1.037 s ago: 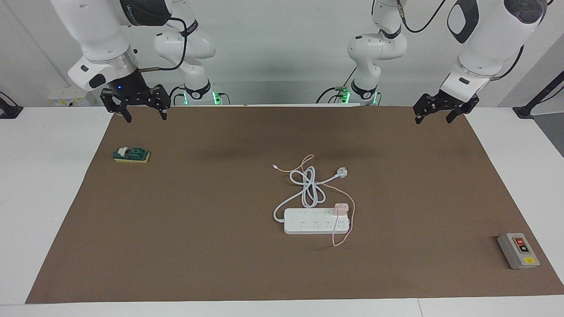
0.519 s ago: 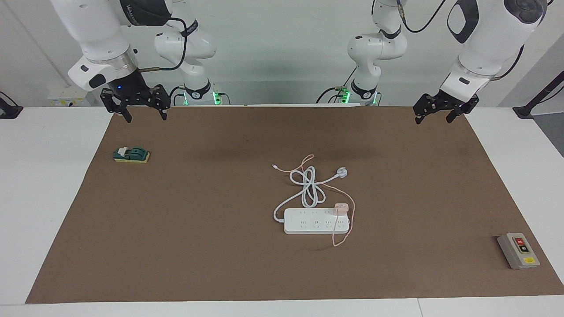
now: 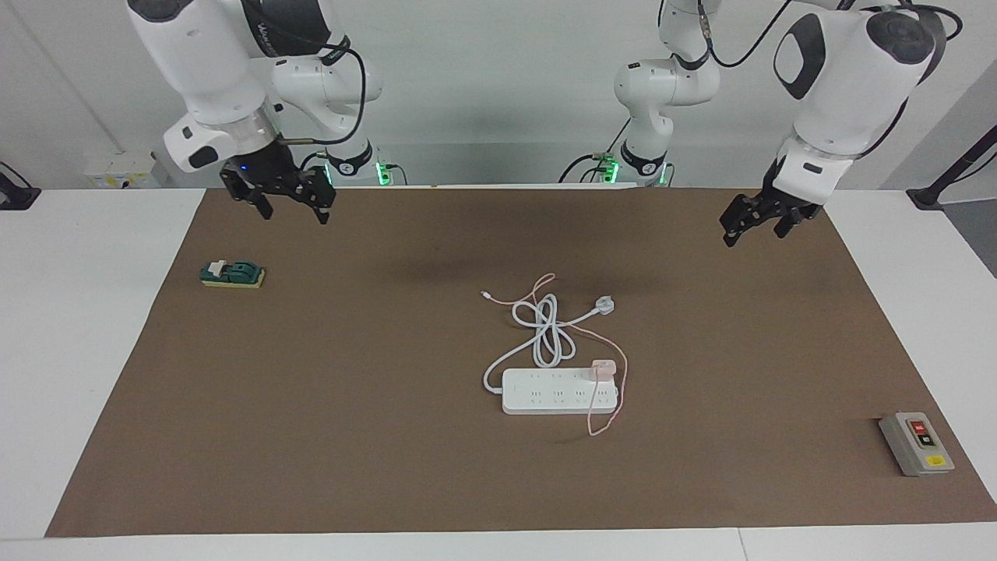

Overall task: Unplug charger and place it aside
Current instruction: 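Move the left gripper to the pink charger while the right gripper reaches the strip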

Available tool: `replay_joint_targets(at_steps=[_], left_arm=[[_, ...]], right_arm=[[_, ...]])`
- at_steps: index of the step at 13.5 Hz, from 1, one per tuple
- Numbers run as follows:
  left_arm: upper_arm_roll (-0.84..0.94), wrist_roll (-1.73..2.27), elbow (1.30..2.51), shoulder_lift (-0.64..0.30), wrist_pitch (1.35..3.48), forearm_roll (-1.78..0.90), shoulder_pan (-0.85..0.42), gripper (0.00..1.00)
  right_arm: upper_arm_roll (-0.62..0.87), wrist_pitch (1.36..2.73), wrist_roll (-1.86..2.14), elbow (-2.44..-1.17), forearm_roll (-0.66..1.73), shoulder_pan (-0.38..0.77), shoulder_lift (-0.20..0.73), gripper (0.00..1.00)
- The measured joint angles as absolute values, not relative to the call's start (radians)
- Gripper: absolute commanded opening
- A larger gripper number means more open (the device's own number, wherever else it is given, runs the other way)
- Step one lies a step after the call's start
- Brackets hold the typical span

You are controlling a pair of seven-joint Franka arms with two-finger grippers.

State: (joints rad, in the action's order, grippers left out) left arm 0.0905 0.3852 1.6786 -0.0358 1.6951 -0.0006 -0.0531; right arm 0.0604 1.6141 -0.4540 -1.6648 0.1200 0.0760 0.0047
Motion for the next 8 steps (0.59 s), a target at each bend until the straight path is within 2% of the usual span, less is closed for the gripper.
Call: replay_joint_targets(at_steps=[4,8], left_arm=[[0.094,0.915,1.664,-0.15,1.808,-0.031,-0.131,1.0],[0.093,1.403,1.537,-0.32,1.831,-0.024,-0.194,1.0]], right_arm=[[0.064,1.784,-0.898,-1.672,0.306,0.16,0.153,1.0],[0.065,1.964,-1.21,-1.651,0.488,0.247,0.304,1.0]])
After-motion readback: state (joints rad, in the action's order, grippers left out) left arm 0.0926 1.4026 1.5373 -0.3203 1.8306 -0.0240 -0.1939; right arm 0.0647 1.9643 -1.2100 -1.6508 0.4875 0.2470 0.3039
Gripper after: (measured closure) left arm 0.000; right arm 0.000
